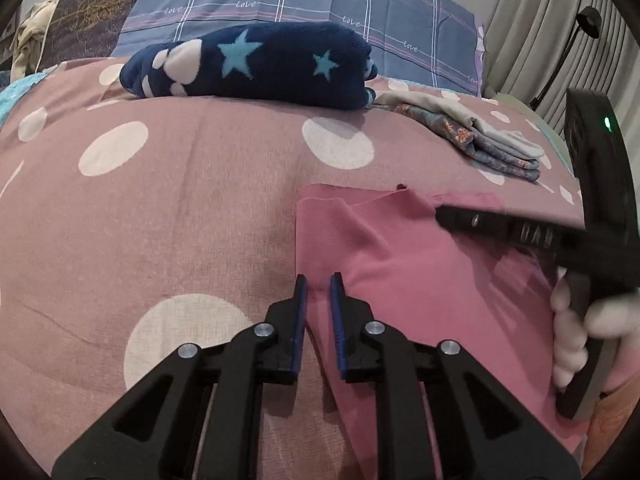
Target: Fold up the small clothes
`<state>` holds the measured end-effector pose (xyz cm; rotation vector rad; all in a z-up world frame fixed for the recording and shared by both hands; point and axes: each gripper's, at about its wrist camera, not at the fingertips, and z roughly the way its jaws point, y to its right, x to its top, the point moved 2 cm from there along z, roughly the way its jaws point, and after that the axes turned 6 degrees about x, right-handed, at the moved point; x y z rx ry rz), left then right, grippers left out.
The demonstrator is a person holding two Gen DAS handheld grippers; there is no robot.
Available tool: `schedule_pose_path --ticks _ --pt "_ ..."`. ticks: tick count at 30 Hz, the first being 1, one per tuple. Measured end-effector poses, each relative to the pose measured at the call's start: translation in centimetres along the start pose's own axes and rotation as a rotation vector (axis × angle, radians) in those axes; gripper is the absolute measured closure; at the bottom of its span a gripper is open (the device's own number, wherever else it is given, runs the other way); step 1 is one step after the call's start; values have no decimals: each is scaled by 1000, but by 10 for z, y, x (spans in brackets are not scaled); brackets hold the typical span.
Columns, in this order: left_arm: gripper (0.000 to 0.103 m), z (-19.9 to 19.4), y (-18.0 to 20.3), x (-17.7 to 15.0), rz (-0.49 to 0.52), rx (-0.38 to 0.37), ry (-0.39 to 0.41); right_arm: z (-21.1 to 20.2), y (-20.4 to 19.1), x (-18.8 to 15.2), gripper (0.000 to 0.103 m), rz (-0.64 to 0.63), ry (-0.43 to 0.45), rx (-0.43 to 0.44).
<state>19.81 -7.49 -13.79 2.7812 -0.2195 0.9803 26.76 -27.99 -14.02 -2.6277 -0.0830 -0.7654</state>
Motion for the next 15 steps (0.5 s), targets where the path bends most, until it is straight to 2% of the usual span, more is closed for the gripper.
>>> schedule_pose_path --ticks 1,3,4,5,7,8,9,10,11,12,13,14,15 --pt "83 -2 0 0 1 6 3 -2 3 2 103 24 14 7" --pt "82 -6 -2 2 -4 30 19 -12 0 1 103 20 41 -28" --pt "82 -11 -5 5 -14 25 40 -18 -3 -1 98 10 50 -45" --pt "82 -18 -7 9 -24 -5 70 -25 -9 -3 93 -6 60 -44" --pt "82 -32 -5 19 -34 -153 120 -36 -24 -8 91 -57 68 38" --pt "82 -33 -2 22 -28 -183 119 -38 -34 -10 86 -83 64 78" --pt "82 -29 4 26 -4 -187 104 -38 -37 -12 84 -93 59 81" --pt "82 -21 9 26 22 -161 81 -33 -39 -14 82 -103 51 49" --pt "82 -7 12 25 63 -89 44 -25 -37 -14 82 -114 42 -18" --pt "81 14 12 20 118 55 -9 -19 -31 -16 82 -119 41 -110" --pt "81 18 10 17 120 48 -9 -18 -22 -19 98 -111 45 -169" --pt "81 11 7 18 97 25 8 -24 -8 -23 101 -47 60 -147" --pt "80 0 2 19 71 19 3 -34 0 -27 99 12 77 -105"
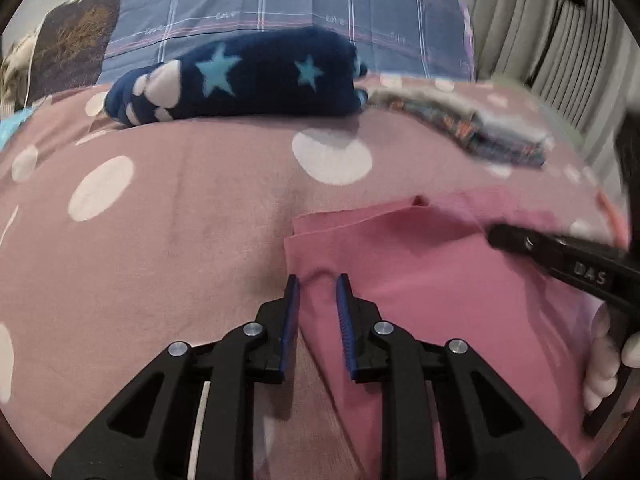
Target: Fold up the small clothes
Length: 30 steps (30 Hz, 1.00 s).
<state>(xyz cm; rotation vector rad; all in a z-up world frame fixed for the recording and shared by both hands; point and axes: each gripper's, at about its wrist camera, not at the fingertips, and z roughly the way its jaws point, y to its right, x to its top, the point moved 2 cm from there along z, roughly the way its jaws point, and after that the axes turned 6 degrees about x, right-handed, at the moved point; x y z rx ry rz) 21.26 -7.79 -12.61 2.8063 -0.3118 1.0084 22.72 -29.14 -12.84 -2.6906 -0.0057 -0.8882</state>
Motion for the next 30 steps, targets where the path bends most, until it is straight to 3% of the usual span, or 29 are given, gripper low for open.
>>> schedule_pose_path --ticks 1,2,4,7,10,12,14,16,19,23,25,30 --pt "79 -9 -3 -1 -10 -10 9 -17 12 -6 97 69 25 42" --pt "78 -19 -4 -4 -8 -32 23 -37 21 -15 89 102 53 87" --pt "70 -49 -3 -16 24 -110 58 -69 32 -37 80 129 87 144" --pt "61 -98 7 -50 96 -219 115 -111 32 -79 80 110 90 320" --pt "60 -118 30 -87 186 -274 99 -125 12 -123 81 33 28 357" --pt "59 -114 49 -116 273 -224 40 -122 1 -150 81 -17 -17 325" --pt "53 -104 64 -139 355 -91 8 -112 0 -170 89 -48 -29 224" --pt "51 -112 72 -150 399 -11 62 -116 -1 -174 89 -66 10 204" --pt "50 -122 72 -151 370 -17 40 -127 -9 -177 84 -66 29 171" --pt "43 -129 67 -159 359 -39 38 -142 -4 -189 78 -61 44 216" --pt "37 -122 64 -165 355 -11 19 -137 2 -197 79 -57 22 192" --pt "37 -133 56 -156 295 -55 3 -149 10 -201 77 -4 37 228"
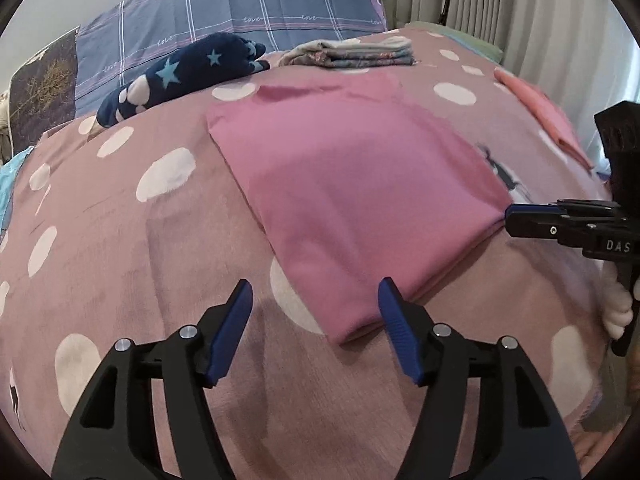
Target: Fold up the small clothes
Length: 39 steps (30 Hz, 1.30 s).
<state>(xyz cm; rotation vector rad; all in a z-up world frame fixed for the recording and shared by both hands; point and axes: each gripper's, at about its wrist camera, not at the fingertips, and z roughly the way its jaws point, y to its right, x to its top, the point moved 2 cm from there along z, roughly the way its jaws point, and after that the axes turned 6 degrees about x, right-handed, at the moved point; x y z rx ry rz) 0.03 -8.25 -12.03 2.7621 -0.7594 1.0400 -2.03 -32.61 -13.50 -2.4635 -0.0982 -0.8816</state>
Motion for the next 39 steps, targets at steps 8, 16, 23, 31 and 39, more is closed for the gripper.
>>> schedule_pose_path --ticks 8,16,23,31,39 --pt "30 7 -27 37 -100 -15 39 -17 36 53 50 96 84 -13" --pt "28 66 -60 51 -368 -250 -75 26 76 84 40 237 13 67" --pt "28 99 -55 79 -321 -307 -81 60 88 116 33 274 -14 167" --pt "44 127 -69 106 -329 -307 -104 103 88 156 44 184 -40 113" --pt "80 130 -74 121 -342 -252 -66 115 82 171 82 141 -31 89"
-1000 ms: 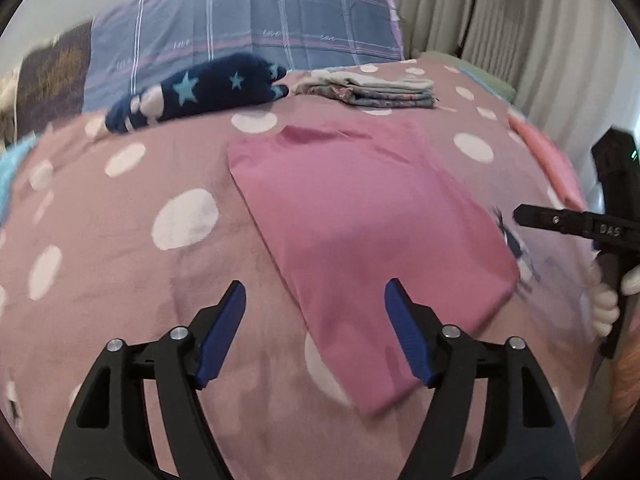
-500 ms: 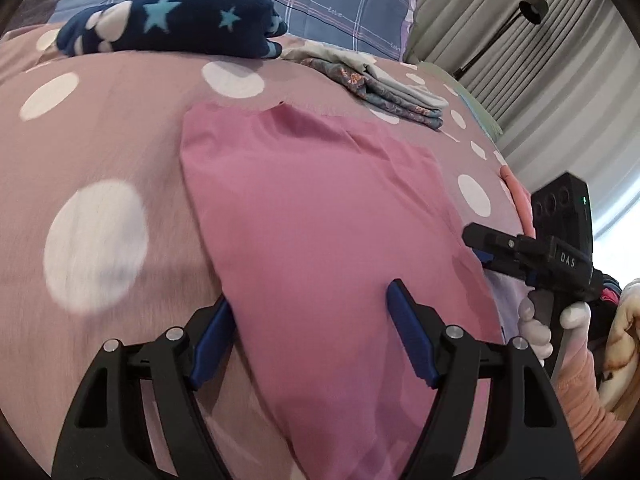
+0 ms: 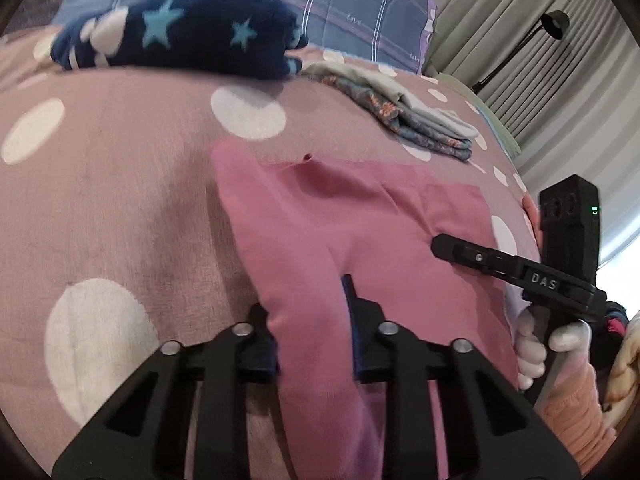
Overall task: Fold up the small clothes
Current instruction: 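Grasp the folded pink shirt with the left gripper and lift it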
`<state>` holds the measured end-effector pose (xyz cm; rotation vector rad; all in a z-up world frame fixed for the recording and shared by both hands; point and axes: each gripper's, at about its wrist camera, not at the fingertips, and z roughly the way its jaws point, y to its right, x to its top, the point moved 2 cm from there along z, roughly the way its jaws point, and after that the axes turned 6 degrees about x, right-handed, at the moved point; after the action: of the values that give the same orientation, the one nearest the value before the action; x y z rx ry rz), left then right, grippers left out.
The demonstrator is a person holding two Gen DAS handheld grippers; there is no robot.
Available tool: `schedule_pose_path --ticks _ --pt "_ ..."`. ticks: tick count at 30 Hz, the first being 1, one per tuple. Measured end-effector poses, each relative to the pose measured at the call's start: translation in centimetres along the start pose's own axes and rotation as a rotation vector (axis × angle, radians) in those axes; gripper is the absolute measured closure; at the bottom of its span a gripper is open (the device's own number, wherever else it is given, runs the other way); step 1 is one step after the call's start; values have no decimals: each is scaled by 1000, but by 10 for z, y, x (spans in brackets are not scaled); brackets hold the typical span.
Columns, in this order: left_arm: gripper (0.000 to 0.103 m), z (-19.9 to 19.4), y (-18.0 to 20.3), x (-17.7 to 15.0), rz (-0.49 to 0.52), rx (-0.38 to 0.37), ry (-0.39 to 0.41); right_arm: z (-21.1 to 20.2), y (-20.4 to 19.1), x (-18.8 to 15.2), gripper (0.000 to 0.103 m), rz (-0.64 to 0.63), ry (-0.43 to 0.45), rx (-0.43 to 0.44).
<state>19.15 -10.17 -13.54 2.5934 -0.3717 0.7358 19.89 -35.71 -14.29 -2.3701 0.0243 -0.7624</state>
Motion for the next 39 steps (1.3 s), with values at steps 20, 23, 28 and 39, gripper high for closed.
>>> schedule_pose_path --ticks 20,23,28,39 --pt "82 -158 145 58 320 31 406 -201 -115 19 85 -322 477 -131" --pt "82 -167 170 75 359 45 441 -222 -120 35 85 -341 517 -167" --pt "82 -173 206 117 411 61 474 -250 -122 72 85 -390 567 -271" --pt "82 -141 237 192 489 141 527 -252 -88 167 85 -406 616 -407"
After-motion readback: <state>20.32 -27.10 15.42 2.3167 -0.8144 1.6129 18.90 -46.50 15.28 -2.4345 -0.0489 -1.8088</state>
